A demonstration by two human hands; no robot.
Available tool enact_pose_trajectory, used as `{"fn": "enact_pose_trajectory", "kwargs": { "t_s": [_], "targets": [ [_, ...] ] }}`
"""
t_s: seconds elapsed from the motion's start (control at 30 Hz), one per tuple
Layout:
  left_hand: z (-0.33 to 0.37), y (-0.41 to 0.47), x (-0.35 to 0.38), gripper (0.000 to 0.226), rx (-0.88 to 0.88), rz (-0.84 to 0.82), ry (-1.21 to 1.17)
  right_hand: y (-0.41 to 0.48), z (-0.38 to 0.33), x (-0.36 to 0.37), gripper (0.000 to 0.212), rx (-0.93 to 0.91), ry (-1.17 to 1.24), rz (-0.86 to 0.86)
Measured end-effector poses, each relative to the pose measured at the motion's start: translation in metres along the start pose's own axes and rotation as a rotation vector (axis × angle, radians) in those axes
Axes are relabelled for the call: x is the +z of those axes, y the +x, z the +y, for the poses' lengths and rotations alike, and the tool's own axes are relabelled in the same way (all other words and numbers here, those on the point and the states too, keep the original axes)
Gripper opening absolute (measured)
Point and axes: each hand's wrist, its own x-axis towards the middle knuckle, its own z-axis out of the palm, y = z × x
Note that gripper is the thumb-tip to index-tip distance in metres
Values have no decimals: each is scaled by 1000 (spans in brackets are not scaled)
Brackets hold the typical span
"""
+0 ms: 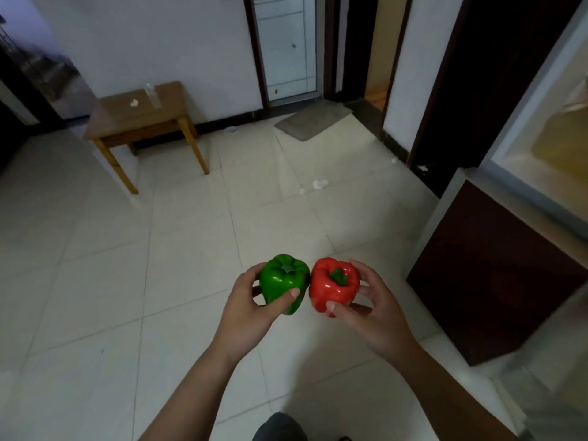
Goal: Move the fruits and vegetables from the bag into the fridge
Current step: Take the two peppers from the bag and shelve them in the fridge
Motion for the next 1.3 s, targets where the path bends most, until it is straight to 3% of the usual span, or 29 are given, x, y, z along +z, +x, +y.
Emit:
{"fn": "enact_pose_trajectory", "kwargs": {
  "t_s": [0.2, 0.53, 0.7, 0.87, 1.0, 1.3],
  "targets": [
    [45, 147, 37, 45, 73, -103, -68, 114, -35, -35, 74, -81, -37, 134],
    [136, 318, 137, 62, 339, -499, -32, 214, -71, -123, 74, -123, -64, 544],
    [178, 347, 211, 54, 418, -666, -32, 218, -87, -178, 74, -136, -96, 712],
    [222, 357, 294, 76, 475, -862, -51, 214, -94, -245, 81, -104, -130, 908],
    [260, 369, 360, 74, 627, -985, -6, 222, -93, -309, 71, -164, -176, 1034],
    [329, 383, 508, 73, 769, -996, -81, 239, -99, -450, 63, -265, -192, 1185]
  ]
}}
